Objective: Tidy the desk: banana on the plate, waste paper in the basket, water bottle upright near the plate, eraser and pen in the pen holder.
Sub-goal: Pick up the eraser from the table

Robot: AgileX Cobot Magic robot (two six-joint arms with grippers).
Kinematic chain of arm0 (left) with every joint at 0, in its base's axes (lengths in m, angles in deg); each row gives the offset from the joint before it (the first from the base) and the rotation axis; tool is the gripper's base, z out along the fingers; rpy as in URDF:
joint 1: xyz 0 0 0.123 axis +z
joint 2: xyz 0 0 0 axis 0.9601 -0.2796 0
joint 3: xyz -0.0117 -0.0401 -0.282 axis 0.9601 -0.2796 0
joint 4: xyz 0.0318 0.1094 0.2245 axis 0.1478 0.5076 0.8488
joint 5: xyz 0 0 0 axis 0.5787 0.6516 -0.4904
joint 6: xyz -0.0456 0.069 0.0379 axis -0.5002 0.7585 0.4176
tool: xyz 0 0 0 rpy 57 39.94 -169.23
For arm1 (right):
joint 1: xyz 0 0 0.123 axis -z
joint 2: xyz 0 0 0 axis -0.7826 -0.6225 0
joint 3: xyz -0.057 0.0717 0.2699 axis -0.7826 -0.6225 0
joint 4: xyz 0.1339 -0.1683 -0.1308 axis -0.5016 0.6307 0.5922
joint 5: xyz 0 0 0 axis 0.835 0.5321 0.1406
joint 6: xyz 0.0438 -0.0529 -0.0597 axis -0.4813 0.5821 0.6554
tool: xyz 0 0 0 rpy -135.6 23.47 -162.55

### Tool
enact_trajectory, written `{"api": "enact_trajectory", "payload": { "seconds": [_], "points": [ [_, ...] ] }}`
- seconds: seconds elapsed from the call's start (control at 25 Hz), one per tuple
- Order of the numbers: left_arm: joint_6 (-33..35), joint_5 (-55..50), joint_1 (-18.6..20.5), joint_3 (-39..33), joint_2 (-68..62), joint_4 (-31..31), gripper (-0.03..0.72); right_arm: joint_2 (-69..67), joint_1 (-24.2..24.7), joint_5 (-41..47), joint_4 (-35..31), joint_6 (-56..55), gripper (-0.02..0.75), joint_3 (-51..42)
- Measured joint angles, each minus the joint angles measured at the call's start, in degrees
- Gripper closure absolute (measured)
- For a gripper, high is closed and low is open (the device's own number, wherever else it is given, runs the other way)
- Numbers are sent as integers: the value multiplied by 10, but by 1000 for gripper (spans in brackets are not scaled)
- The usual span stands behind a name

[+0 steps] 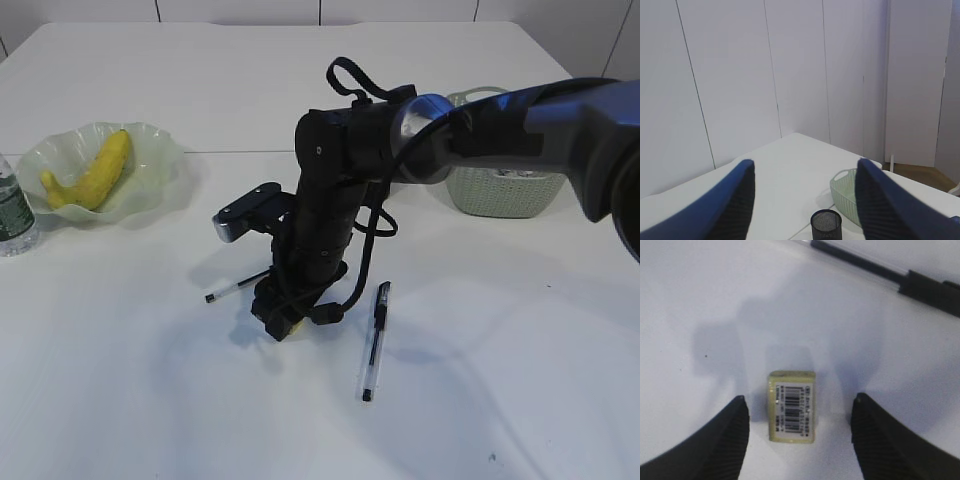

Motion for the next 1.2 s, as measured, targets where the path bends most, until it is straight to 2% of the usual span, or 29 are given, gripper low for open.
{"api": "enact_trajectory", "payload": {
  "seconds": [0.6,0.96,1.2],
  "points": [
    [0,0,0,0,0,-1,245,1,0,1,0,1,264,0],
    [0,0,0,0,0,-1,245,1,0,18,-5,1,456,0],
    [0,0,0,0,0,-1,245,1,0,21,-7,1,505,0]
  ]
}}
